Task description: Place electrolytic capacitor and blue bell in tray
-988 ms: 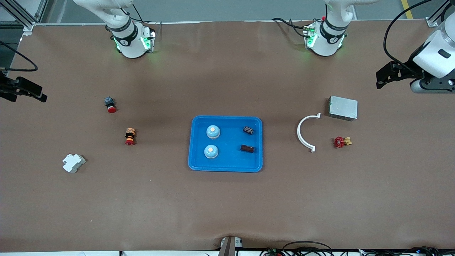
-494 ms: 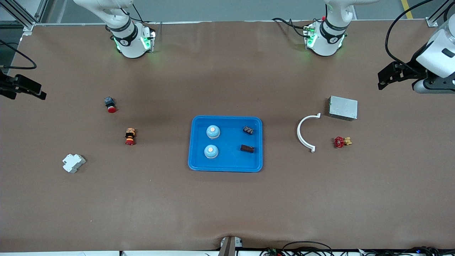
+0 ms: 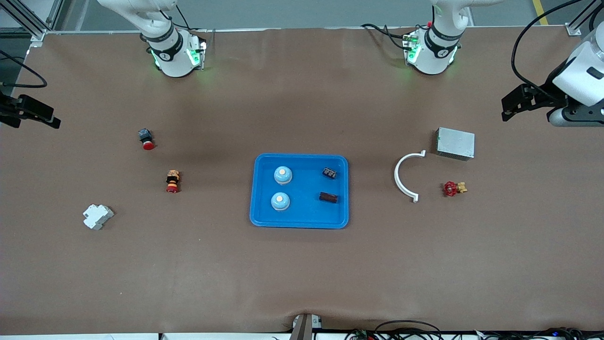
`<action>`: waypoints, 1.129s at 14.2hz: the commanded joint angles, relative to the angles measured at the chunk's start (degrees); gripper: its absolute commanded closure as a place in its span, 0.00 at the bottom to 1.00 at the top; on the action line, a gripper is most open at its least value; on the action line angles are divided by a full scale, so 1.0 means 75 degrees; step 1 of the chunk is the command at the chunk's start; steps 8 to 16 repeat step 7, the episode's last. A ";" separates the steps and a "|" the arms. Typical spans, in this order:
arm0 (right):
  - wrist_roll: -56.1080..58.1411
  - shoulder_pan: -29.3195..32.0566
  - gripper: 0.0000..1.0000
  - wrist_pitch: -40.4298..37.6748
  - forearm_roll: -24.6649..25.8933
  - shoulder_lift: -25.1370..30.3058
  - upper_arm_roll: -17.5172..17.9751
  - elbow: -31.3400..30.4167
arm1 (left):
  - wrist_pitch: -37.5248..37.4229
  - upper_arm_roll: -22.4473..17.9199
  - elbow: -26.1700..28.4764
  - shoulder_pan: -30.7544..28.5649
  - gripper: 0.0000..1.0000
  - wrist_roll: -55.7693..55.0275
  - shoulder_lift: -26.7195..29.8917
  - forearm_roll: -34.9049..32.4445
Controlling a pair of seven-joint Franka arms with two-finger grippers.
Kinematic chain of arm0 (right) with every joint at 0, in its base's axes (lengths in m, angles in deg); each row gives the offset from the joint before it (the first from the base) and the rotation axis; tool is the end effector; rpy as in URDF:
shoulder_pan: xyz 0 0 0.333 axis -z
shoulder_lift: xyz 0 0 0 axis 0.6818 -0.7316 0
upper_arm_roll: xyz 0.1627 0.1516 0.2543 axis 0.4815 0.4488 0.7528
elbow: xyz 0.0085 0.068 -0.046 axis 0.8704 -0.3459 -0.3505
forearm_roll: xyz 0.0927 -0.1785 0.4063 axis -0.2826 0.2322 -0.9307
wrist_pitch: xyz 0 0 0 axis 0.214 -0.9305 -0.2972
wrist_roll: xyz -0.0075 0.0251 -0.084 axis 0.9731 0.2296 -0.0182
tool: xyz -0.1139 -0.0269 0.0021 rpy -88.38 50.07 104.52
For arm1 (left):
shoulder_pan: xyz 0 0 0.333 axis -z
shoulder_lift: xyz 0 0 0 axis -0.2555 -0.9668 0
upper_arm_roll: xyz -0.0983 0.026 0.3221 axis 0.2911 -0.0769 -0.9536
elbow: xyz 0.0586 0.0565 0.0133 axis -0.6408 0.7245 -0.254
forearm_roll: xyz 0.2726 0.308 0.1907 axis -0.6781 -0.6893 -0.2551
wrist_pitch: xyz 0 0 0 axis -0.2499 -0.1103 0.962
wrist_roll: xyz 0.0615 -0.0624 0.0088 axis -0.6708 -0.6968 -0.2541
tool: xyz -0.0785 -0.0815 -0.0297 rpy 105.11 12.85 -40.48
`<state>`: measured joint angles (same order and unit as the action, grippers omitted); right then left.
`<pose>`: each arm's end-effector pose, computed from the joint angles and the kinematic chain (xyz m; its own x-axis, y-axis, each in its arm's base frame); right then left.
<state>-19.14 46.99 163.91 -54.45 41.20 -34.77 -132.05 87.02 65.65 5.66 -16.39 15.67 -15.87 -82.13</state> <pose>0.6042 -0.0653 0.6383 0.9971 -0.0515 -0.0566 -0.0539 -0.9977 -0.0419 0.5989 -0.0664 0.6502 0.9987 -0.0504 -0.0108 -0.0507 -0.9982 -0.0324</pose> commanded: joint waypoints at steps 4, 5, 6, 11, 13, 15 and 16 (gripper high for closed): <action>-0.0067 0.0180 0.00 -0.0132 0.0024 0.0277 0.0124 -0.0102 | -0.0105 0.0020 -0.0232 -0.0046 0.00 -0.0016 -0.0091 0.0035; -0.0067 0.0180 0.00 -0.0132 0.0094 0.0277 0.0124 -0.0102 | -0.0105 0.0009 -0.0221 -0.0046 0.00 -0.0005 -0.0091 0.0035; -0.0067 0.0169 0.00 -0.0132 0.0152 0.0277 0.0135 -0.0067 | -0.0105 0.0008 -0.0220 -0.0058 0.00 0.0007 -0.0091 0.0035; -0.0079 0.0168 0.00 -0.0132 0.0176 0.0288 0.0135 -0.0055 | -0.0105 0.0008 -0.0232 -0.0058 0.00 -0.0016 -0.0091 0.0035; -0.0079 0.0168 0.00 -0.0132 0.0176 0.0288 0.0135 -0.0055 | -0.0105 0.0008 -0.0232 -0.0058 0.00 -0.0016 -0.0091 0.0035; -0.0079 0.0168 0.00 -0.0132 0.0176 0.0288 0.0135 -0.0055 | -0.0105 0.0008 -0.0232 -0.0058 0.00 -0.0016 -0.0091 0.0035; -0.0079 0.0168 0.00 -0.0132 0.0176 0.0288 0.0135 -0.0055 | -0.0105 0.0008 -0.0232 -0.0058 0.00 -0.0016 -0.0091 0.0035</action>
